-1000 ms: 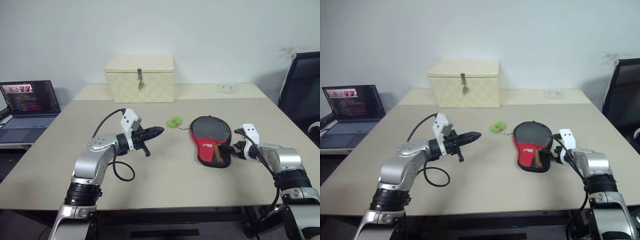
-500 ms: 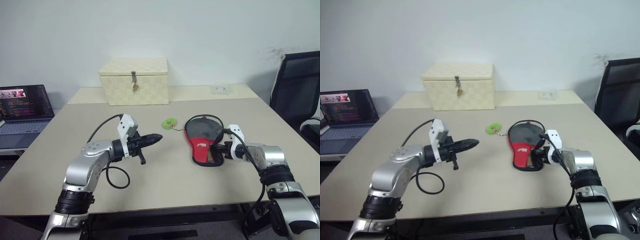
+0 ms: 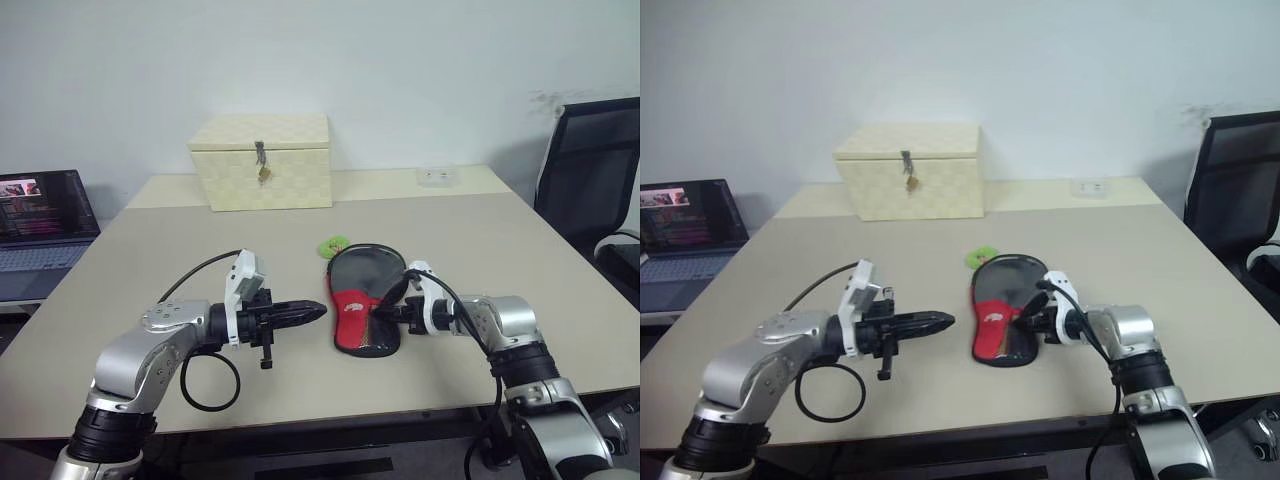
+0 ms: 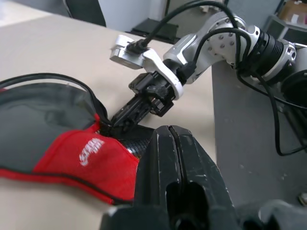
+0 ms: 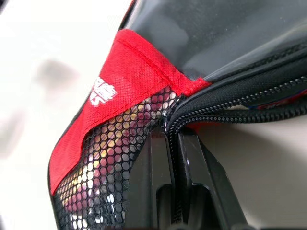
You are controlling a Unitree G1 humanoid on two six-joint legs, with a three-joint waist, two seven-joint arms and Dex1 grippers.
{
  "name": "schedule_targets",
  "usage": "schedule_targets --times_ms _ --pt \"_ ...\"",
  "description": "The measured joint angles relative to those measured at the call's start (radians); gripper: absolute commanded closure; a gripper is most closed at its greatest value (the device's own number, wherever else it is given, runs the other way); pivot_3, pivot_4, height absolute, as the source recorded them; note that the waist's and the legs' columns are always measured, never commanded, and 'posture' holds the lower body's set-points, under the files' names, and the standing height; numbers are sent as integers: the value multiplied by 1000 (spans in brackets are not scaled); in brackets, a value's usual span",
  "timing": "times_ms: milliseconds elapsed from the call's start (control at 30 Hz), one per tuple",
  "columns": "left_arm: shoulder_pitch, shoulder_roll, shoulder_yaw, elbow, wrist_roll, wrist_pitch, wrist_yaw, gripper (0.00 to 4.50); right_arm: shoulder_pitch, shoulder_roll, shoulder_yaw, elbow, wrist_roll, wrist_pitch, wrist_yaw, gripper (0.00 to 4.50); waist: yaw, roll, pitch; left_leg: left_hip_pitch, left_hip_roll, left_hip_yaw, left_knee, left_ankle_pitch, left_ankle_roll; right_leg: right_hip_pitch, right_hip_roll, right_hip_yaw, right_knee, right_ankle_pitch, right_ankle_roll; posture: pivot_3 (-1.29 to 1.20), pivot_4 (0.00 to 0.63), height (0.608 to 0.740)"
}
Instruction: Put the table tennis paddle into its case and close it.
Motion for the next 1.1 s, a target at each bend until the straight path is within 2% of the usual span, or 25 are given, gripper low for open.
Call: schedule_targets --times_ms 300,467,767,1033,1100 --pt "105 80 31 -54 -50 23 -29 4500 224 4 -50 -436 131 280 -89 4489 5 0 0 0 0 -1 -4 0 0 0 -2 0 -4 -3 4 0 150 740" --pt "142 104 64 -54 -52 24 -18 4500 289 40 -98 -552 160 363 -153 4489 6 0 0 0 0 -1 -6 0 0 0 -3 0 -6 -3 5 0 150 740" --pt "138 104 64 -54 -51 14 -10 4500 322 170 -151 -575 155 392 -284 4489 5 0 0 1 1 0 -9 0 0 0 -3 0 -8 -3 5 0 150 740" --pt "132 103 63 -46 -36 6 11 4500 327 107 -129 -563 164 361 -281 4489 6 0 0 1 0 0 -9 0 0 1 -3 0 -11 -3 5 0 150 740" --pt "121 97 63 -24 -15 -9 35 4500 327 89 -128 -563 174 359 -278 3970 9 0 0 0 -1 0 -9 0 0 1 -3 -1 -13 -2 6 0 150 740"
